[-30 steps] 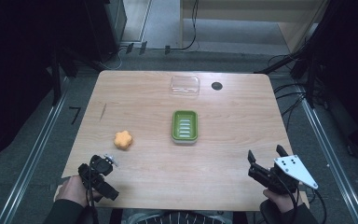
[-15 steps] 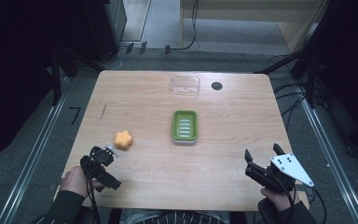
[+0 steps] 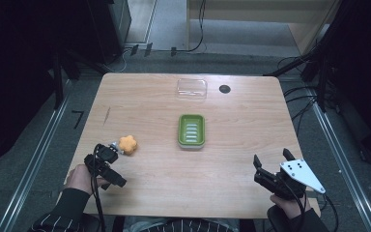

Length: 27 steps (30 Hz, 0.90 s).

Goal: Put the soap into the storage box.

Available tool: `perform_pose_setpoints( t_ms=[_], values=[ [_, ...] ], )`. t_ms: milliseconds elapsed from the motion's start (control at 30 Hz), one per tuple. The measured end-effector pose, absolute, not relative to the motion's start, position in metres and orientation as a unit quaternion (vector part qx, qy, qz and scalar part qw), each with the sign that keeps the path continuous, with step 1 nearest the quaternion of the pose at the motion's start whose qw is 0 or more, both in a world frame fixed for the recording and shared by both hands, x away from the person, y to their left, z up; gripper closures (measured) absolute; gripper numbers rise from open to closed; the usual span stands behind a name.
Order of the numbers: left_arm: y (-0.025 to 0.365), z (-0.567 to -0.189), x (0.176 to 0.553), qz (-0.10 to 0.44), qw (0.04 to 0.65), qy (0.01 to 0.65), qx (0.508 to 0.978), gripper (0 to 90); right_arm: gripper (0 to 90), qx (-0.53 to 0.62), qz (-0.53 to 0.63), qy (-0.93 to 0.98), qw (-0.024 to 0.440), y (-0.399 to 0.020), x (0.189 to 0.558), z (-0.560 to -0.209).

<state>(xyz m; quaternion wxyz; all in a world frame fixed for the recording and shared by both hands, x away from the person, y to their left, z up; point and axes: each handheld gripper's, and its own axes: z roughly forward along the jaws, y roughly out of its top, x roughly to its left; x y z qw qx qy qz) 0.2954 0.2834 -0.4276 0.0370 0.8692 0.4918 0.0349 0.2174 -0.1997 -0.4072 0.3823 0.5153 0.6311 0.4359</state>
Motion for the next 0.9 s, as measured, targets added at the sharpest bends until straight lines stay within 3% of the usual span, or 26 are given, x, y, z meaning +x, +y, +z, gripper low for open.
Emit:
perform_pose_setpoints(
  t_ms=[900],
  values=[
    [0.269,-0.414,0.338,0.049,0.079,0.489,0.867,0.0,13.7,0.518,0.437,0.629,0.381,-0.200,0.217,-0.407]
  ],
)
